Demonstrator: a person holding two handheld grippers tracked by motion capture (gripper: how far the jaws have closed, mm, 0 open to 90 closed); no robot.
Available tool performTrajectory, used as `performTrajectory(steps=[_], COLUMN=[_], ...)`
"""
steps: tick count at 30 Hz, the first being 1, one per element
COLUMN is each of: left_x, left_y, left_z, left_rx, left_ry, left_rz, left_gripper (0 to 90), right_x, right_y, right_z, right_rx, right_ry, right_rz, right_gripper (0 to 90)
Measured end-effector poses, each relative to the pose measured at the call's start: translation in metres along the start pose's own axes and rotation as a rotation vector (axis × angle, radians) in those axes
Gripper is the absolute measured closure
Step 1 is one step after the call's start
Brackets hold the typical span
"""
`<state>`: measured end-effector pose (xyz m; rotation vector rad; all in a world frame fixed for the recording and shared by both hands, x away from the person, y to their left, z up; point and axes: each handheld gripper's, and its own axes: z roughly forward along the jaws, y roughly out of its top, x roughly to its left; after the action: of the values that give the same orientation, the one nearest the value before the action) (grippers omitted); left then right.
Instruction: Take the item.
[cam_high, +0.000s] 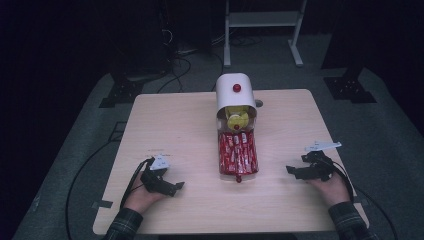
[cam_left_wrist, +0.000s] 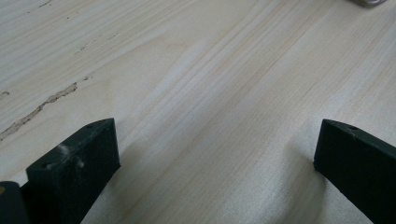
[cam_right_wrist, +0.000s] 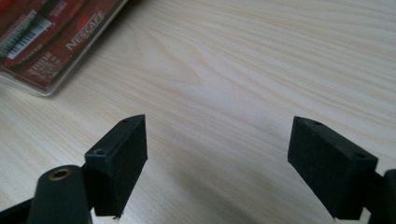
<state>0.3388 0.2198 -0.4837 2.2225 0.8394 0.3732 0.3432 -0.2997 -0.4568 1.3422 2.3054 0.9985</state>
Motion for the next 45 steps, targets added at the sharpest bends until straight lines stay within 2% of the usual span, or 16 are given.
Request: performTrajectory(steps=[11, 18, 29, 33, 45], left_x=[0.0, 0.0, 0.0, 0.0, 0.0], left_y=[0.0, 0.0, 0.0, 0.0, 0.0], left_z=[0.0, 0.0, 0.0, 0.0, 0.0], left_rx=[0.0, 0.004, 0.004, 0.004, 0.004], left_ry=[0.0, 0.0, -0.001, -0.001, 0.0], left_rz=[0.0, 0.005, 0.001, 0.002, 0.002], left_gripper=[0.0, 0.0, 0.0, 0.0, 0.0], right_x=[0.005, 0.011, 0.02, 0.023, 0.029], right_y=[0.006, 0.012, 0.021, 0.025, 0.036], right_z=[-0.003, -0.003, -0.004, -0.004, -0.007], right_rx=[-0.02, -0.028, -0.043, -0.049, -0.066], right_ry=[0.015, 0.043, 0.071, 0.085, 0.099], right_rz=[-0.004, -0.001, -0.026, -0.018, -0.038], right_gripper=[18.2, 17.9, 17.9, 17.9, 18.0])
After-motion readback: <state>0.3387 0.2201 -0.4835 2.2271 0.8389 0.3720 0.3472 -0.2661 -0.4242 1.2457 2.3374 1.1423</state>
